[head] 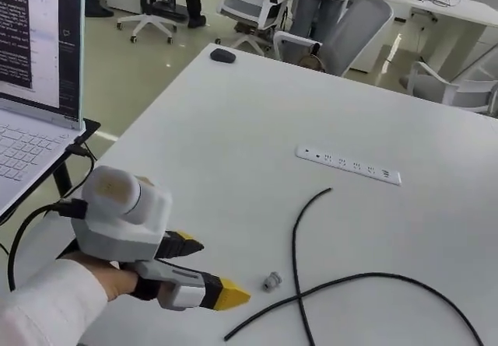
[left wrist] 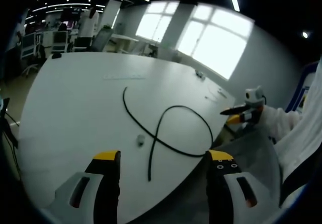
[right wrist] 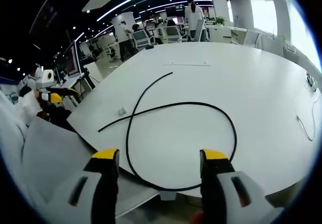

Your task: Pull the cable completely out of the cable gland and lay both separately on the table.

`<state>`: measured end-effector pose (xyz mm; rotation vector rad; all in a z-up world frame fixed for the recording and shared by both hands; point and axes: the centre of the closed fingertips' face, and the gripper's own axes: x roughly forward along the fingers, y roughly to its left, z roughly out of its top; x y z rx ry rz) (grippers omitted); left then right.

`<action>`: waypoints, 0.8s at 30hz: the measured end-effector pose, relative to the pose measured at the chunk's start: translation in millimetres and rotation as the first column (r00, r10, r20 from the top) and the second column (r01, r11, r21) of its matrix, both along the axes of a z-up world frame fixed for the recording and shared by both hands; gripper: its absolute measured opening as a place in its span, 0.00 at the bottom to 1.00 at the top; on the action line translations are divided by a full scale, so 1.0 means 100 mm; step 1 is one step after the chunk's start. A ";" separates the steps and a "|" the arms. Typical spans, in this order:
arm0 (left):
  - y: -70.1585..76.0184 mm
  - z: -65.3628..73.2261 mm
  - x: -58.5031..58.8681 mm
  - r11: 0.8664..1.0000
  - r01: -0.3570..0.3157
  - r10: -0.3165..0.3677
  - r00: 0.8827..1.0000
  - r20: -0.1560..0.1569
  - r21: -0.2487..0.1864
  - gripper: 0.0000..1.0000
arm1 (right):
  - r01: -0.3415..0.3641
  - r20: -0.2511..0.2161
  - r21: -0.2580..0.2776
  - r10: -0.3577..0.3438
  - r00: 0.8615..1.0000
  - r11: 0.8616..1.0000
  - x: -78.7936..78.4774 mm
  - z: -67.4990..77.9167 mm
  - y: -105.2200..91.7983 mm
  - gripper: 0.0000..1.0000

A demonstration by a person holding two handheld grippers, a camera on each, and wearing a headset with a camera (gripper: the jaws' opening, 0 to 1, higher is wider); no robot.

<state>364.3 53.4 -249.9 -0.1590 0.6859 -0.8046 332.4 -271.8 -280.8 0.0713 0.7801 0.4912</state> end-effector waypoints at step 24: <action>-0.01 -0.02 0.02 0.999 0.015 -0.015 1.000 0.018 0.045 0.66 | -0.030 -0.018 0.000 0.030 0.999 1.000 0.09 -0.09 0.06 0.67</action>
